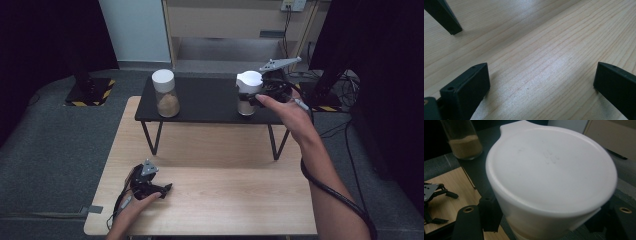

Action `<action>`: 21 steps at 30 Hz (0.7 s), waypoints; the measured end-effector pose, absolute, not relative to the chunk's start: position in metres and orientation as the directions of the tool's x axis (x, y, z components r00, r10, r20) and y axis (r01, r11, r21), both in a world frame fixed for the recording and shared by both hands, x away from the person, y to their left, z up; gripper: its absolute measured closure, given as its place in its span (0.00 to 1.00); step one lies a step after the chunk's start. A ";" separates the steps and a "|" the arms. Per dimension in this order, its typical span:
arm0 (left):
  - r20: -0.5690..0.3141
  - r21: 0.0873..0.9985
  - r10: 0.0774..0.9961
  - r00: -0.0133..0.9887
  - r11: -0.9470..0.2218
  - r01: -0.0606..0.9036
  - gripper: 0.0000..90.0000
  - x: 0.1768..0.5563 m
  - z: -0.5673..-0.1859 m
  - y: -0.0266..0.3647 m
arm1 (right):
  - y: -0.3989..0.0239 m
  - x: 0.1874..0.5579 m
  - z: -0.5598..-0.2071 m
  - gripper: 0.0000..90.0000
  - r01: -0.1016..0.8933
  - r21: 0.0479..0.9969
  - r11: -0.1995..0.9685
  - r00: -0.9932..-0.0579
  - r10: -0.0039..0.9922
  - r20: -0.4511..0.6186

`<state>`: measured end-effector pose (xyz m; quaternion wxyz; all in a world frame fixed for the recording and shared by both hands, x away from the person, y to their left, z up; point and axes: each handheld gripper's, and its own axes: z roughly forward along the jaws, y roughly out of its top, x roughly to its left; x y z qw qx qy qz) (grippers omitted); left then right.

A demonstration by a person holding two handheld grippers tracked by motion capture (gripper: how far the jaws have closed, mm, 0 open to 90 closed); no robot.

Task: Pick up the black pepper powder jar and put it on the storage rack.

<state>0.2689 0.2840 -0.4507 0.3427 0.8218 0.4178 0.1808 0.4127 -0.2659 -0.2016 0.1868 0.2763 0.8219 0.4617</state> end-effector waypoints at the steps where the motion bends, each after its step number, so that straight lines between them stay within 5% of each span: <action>1: 0.011 0.714 0.811 0.586 -0.416 0.563 0.00 0.269 -0.451 0.284 | -0.265 0.414 -0.202 0.35 0.284 0.861 0.422 -0.776 0.628 -0.052; 21: 0.011 0.714 0.811 0.586 -0.416 0.563 0.00 0.269 -0.451 0.284 | -0.267 0.421 -0.214 0.35 0.308 0.869 0.387 -0.761 0.649 -0.019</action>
